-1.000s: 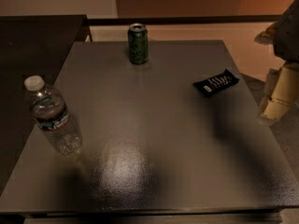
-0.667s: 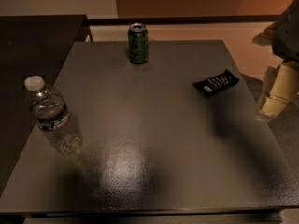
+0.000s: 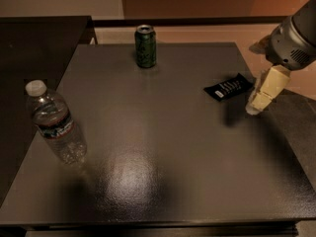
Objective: Move rxbar chocolate near green can
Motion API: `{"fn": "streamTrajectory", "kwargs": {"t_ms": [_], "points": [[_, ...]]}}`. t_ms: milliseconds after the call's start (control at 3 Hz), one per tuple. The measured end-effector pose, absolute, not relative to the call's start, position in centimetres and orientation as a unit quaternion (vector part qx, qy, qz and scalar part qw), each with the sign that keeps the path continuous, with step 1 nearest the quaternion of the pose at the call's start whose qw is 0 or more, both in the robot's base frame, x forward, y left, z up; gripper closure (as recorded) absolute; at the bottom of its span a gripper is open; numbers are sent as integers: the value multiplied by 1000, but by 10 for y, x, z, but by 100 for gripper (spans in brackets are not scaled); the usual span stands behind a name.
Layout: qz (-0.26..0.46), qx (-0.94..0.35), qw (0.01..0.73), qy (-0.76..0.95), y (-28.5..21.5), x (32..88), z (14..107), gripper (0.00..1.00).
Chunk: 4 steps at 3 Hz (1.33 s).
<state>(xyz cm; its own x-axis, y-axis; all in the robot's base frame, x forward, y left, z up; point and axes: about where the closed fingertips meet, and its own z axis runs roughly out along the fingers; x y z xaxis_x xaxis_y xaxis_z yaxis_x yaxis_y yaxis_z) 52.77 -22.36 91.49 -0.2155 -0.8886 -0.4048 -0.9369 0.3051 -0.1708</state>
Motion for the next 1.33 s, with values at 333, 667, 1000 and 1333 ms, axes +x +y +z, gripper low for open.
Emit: {"fn": "streamTrajectory", "kwargs": {"t_ms": [333,667,1000,1333], "points": [[64,-584,230,776,-223,542,905,0],[78,-562,244,787,-227,575,882,0],[101,-537,245,801,-235,601,854,0],[117,-522,247,808,-241,616,838,0]]}}
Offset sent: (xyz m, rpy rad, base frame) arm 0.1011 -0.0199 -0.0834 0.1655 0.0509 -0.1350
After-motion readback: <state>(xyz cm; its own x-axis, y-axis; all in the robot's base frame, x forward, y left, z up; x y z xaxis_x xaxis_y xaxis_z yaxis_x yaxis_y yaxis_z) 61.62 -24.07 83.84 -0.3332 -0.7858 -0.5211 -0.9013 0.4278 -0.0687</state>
